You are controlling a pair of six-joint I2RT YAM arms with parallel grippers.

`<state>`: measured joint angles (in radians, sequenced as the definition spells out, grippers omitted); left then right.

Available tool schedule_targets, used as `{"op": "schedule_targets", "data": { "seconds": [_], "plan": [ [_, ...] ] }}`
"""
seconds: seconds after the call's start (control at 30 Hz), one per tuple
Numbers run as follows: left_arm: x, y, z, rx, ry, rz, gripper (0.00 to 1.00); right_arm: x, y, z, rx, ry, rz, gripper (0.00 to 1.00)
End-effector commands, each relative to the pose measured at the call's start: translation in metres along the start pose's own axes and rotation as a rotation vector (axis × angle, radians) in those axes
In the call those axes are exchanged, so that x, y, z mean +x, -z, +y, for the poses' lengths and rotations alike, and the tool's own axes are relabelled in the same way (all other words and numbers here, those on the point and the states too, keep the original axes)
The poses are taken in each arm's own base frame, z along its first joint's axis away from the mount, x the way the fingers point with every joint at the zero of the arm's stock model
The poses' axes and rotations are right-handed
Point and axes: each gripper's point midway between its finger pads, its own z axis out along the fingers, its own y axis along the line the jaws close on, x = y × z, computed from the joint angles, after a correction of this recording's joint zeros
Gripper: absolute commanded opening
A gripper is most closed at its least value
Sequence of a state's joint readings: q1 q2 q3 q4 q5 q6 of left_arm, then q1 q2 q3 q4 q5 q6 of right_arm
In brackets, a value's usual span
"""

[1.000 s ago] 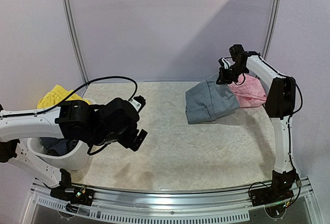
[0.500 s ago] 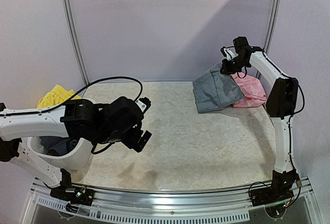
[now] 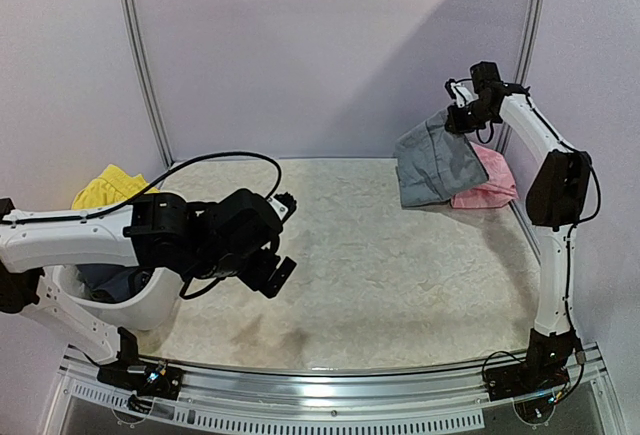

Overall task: Fold and stack the mixed laundry pile
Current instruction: Place the square-folded shirt at the corner of the board.

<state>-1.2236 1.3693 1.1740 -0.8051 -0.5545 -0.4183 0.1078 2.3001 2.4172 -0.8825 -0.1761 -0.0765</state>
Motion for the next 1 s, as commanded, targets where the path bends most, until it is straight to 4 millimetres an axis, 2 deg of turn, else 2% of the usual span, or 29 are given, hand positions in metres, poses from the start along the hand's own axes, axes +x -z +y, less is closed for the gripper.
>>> {"op": "schedule_targets", "data": {
  "seconds": [0.0, 0.17, 0.33, 0.57, 0.7, 0.73, 0.97],
  "plan": [
    [-0.006, -0.005, 0.001, 0.011, 0.002, 0.009, 1.0, -0.055, 0.065, -0.01, 0.057, 0.043, -0.174, 0.0],
    [-0.007, -0.009, -0.001, 0.018, -0.009, 0.017, 1.0, -0.068, 0.086, -0.019, 0.083, 0.048, -0.215, 0.0],
    [-0.005, -0.012, -0.001, 0.02, -0.011, 0.027, 1.0, -0.067, 0.095, -0.03, 0.107, 0.052, -0.211, 0.0],
    [-0.004, -0.018, -0.004, 0.03, -0.019, 0.044, 1.0, -0.049, 0.071, -0.049, 0.099, 0.026, -0.156, 0.0],
    [-0.002, -0.02, -0.003, 0.031, -0.019, 0.06, 1.0, -0.039, 0.05, -0.053, 0.078, 0.021, -0.127, 0.0],
    [-0.001, -0.02, -0.003, 0.033, -0.017, 0.063, 1.0, -0.035, 0.05, -0.073, 0.101, 0.002, -0.126, 0.0],
    [0.006, -0.023, 0.0, 0.034, -0.018, 0.101, 1.0, -0.022, 0.02, -0.109, 0.114, -0.024, -0.124, 0.0]
  ]
}}
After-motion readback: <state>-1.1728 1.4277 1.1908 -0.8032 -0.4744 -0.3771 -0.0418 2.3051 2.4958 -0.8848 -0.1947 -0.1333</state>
